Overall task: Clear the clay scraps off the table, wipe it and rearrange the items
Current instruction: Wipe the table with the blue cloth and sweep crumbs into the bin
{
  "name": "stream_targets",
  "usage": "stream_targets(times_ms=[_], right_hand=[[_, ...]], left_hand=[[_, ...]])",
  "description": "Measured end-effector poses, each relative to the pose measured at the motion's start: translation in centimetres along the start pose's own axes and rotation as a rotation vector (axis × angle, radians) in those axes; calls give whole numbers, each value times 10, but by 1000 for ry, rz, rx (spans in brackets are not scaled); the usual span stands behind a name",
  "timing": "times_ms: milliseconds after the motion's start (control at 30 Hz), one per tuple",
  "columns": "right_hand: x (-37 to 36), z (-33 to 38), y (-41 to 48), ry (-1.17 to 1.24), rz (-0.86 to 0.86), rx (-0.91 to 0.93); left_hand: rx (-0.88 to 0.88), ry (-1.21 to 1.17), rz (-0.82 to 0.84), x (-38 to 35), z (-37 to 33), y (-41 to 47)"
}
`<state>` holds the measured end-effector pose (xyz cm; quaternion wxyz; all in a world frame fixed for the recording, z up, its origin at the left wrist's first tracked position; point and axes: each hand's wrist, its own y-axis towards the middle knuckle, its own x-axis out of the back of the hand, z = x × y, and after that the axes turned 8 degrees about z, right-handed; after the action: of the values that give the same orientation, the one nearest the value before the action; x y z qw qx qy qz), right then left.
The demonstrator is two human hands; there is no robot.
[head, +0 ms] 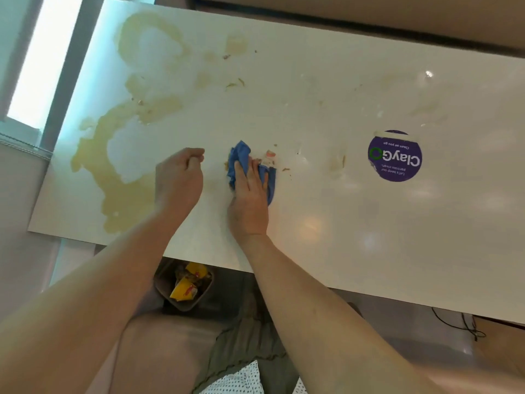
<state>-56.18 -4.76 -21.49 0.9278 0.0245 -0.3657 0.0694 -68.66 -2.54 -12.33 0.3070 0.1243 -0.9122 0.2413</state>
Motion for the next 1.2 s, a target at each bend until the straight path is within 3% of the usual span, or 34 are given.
stream_targets(times_ms=[67,167,333,500,633,733,867,967,1100,1200], right_hand=[[16,-2,-2,116,8,-17],[66,-24,-11,196,-41,-48],[137,-102,-11,38,-177,-181],[115,-113,25,-142,-141,-311],[83,-79,51,-148,-71,-163],[54,-57,56,-151,92,-80],[15,-23,52,2,217,45],[30,-6,47,155,295,62],[82,-41,45,198,116,-98],[120,-92,61,37,-84,-214]], left_hand=[[11,49,0,4,-1,0],[10,251,131,6,2,3],[-51,677,391,2,16,5],[-68,714,467,6,28,13],[-70,722,484,11,29,18],[-74,739,489,15,27,22],[-69,785,513,11,23,25],[-50,793,537,10,20,26],[-50,808,566,11,20,26],[-56,822,578,11,16,23]])
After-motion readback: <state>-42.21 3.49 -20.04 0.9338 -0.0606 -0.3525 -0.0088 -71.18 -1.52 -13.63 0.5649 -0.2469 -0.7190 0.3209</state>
